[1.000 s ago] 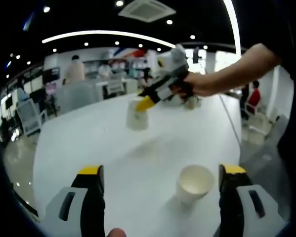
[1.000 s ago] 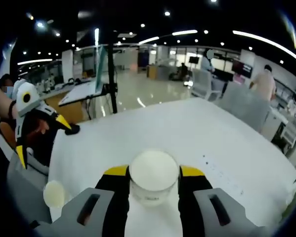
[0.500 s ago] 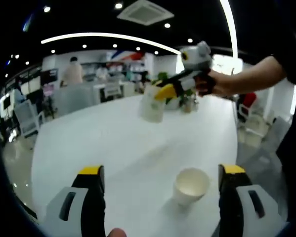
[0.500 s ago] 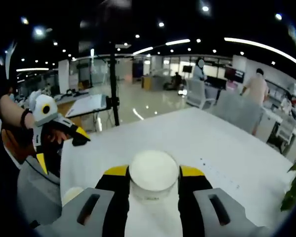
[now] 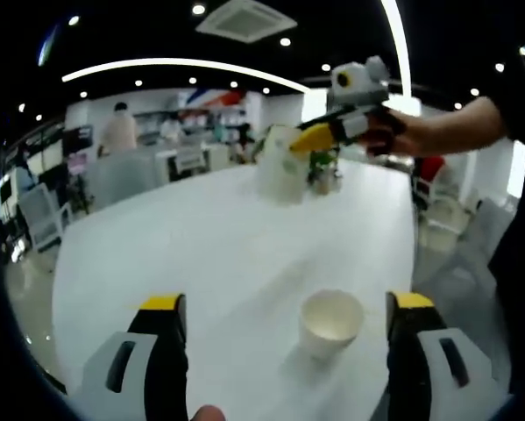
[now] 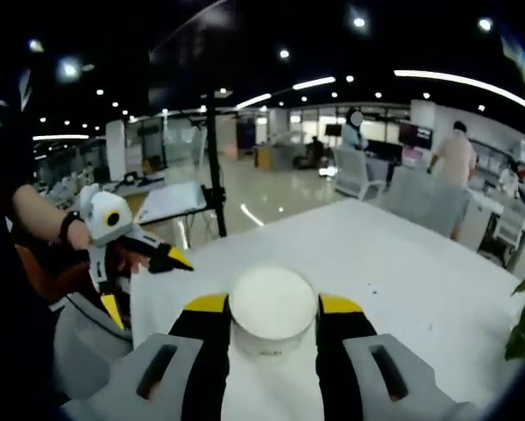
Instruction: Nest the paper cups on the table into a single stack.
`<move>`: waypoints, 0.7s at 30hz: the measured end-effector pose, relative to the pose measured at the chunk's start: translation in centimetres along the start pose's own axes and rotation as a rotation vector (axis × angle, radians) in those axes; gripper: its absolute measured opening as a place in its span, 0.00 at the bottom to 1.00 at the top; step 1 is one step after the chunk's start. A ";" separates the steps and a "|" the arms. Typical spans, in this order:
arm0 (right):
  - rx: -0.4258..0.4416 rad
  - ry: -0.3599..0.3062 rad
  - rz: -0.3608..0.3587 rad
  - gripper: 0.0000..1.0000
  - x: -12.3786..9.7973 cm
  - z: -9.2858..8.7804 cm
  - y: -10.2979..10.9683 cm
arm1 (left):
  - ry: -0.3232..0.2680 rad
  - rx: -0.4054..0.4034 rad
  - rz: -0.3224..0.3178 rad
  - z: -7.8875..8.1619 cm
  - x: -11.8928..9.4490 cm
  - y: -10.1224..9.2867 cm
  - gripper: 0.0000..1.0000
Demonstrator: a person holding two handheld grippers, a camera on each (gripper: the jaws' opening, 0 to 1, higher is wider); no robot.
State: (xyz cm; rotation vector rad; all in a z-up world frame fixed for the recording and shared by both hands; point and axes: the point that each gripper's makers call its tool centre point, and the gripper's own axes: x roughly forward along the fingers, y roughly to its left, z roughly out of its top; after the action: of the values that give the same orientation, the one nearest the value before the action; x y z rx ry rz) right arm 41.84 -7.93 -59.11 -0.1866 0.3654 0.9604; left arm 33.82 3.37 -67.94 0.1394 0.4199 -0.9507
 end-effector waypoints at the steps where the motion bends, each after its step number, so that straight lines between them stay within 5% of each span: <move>1: -0.004 -0.001 -0.001 0.34 -0.1 0.0 0.3 | -0.005 -0.013 0.001 0.0 0.0 0.1 0.93; 21: 0.086 -0.093 -0.026 0.34 -3.2 1.3 4.6 | -0.007 -0.014 -0.041 -0.5 -0.3 -0.6 0.92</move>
State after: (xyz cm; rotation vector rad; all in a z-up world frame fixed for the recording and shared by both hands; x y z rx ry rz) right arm 36.64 -7.34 -56.65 -0.0678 0.3177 0.9228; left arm 33.02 3.41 -68.23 0.1146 0.4247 -0.9884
